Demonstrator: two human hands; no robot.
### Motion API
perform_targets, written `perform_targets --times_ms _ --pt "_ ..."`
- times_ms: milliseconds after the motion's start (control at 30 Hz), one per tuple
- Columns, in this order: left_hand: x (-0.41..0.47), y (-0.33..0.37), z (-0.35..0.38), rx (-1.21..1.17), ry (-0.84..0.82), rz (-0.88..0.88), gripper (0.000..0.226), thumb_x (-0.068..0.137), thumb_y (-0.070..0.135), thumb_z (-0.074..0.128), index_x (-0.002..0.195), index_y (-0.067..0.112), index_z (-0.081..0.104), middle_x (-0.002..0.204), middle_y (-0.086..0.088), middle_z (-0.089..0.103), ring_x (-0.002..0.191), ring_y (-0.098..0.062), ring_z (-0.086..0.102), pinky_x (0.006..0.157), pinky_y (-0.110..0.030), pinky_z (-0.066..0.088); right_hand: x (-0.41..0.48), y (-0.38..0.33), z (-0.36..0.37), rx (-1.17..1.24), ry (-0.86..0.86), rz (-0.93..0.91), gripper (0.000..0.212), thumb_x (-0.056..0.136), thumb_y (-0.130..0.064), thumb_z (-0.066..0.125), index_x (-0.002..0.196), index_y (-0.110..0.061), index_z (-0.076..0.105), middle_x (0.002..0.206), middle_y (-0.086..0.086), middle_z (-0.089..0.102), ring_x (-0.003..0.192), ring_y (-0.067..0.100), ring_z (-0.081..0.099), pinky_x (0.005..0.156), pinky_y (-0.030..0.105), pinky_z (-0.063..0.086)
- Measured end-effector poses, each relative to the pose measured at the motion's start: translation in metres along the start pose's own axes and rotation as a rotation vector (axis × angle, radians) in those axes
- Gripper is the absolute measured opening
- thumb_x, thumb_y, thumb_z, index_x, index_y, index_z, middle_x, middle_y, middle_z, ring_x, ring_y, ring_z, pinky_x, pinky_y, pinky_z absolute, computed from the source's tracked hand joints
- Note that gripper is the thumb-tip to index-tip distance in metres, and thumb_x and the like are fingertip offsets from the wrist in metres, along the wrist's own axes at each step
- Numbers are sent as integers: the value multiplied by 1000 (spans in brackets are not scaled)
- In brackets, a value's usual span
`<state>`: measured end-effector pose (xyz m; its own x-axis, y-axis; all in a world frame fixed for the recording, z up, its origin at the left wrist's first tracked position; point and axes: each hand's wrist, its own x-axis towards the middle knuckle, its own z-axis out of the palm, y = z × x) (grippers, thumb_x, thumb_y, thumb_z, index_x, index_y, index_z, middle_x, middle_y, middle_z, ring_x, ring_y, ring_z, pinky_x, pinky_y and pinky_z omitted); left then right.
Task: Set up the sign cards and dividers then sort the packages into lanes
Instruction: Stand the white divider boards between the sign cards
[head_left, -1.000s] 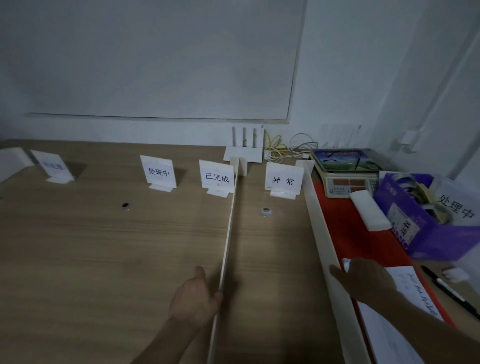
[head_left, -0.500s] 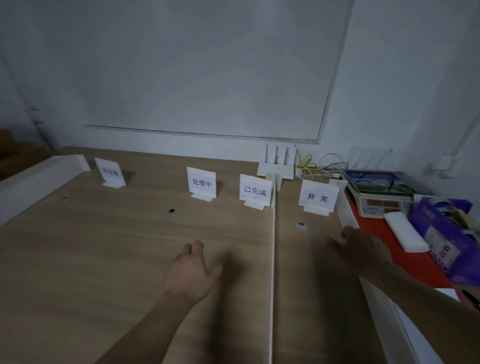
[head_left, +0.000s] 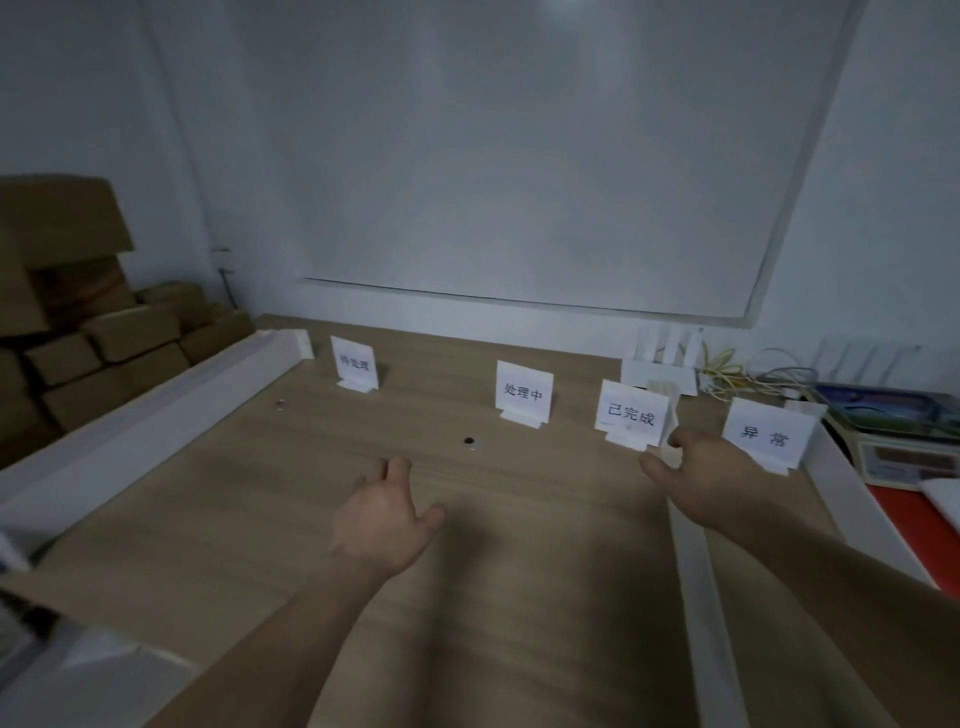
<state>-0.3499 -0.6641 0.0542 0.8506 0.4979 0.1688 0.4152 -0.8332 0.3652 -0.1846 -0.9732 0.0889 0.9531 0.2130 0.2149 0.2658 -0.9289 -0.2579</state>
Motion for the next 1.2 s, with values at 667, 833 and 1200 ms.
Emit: perform_targets --times_ms 667,833,1200 --pt "45 -192 -84 154 102 -279 69 89 66 47 141 23 34 142 -2 42 110 -24 60 81 -38 54 87 -257 79 107 -118 -315 47 93 -56 50 110 -15 65 106 8 67 95 25 62 82 37 53" --pt "70 -264 -105 150 142 -292 63 94 61 45 143 22 34 144 -2 42 114 -23 57 82 -37 55 97 -339 100 112 -160 -317 43 92 -55 51 90 -15 64 92 9 68 88 29 64 75 33 52" --pt "143 -479 -158 167 177 -238 34 102 37 43 133 23 44 130 -2 54 103 -18 58 79 -32 56 83 -543 178 111 -213 -255 41 93 -54 50 78 -17 57 82 2 64 81 23 60 70 33 47"
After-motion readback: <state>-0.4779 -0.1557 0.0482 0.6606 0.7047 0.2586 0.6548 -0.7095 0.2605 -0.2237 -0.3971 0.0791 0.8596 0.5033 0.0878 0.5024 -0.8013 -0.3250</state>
